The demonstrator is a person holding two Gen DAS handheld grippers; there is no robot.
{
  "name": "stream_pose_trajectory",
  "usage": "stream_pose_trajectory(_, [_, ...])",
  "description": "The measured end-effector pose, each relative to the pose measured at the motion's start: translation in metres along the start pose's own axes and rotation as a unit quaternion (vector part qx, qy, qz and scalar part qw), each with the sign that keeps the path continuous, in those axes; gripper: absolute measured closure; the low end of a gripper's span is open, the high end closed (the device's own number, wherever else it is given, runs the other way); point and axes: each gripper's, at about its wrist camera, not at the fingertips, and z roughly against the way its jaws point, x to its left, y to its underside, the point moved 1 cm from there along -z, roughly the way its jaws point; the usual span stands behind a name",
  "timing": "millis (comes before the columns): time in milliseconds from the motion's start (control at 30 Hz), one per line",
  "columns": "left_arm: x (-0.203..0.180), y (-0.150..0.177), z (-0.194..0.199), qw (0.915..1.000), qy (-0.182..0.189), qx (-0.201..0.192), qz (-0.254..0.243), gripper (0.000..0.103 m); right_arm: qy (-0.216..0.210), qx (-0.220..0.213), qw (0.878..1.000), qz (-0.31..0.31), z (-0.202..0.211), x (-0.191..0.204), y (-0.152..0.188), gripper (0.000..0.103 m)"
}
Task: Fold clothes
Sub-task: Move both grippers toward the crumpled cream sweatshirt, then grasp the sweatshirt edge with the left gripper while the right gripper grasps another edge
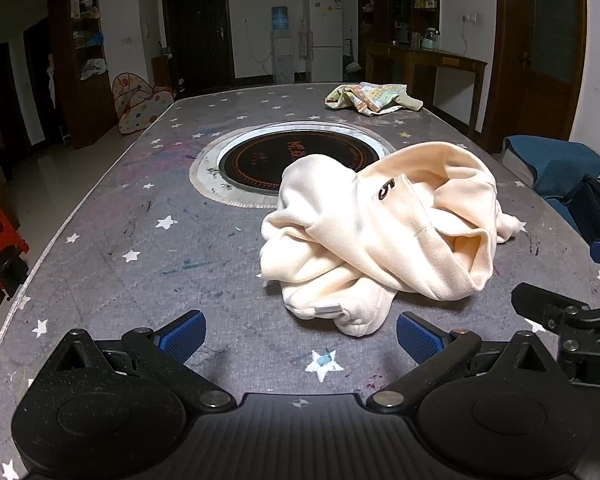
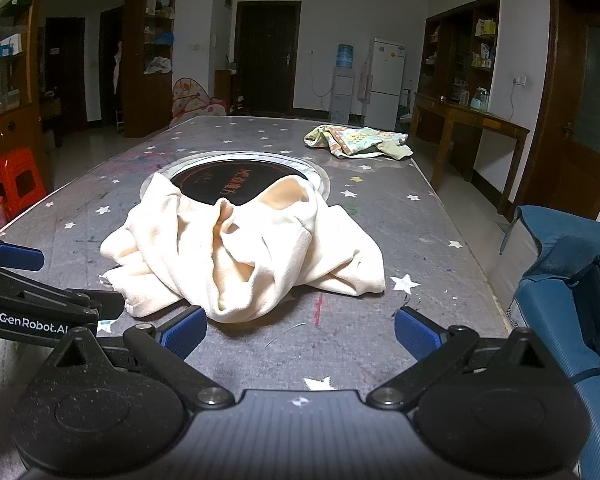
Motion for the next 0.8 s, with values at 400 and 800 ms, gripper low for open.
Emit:
stream_pose_trajectory(400, [-0.002, -0.004, -0.002, 1.0000, -0.002, 0.001, -0.004, 0.000, 0.001, -0.003, 1.000, -0.001, -0.002, -0.002, -0.006, 0.001])
stream_pose_trajectory(800, [0.000, -0.011, -0.009, 1.0000, -0.005, 0.002, -0.005, 0.000, -0.002, 0.001, 1.000, 0.002, -0.011, -0.005, -0.016, 0.009])
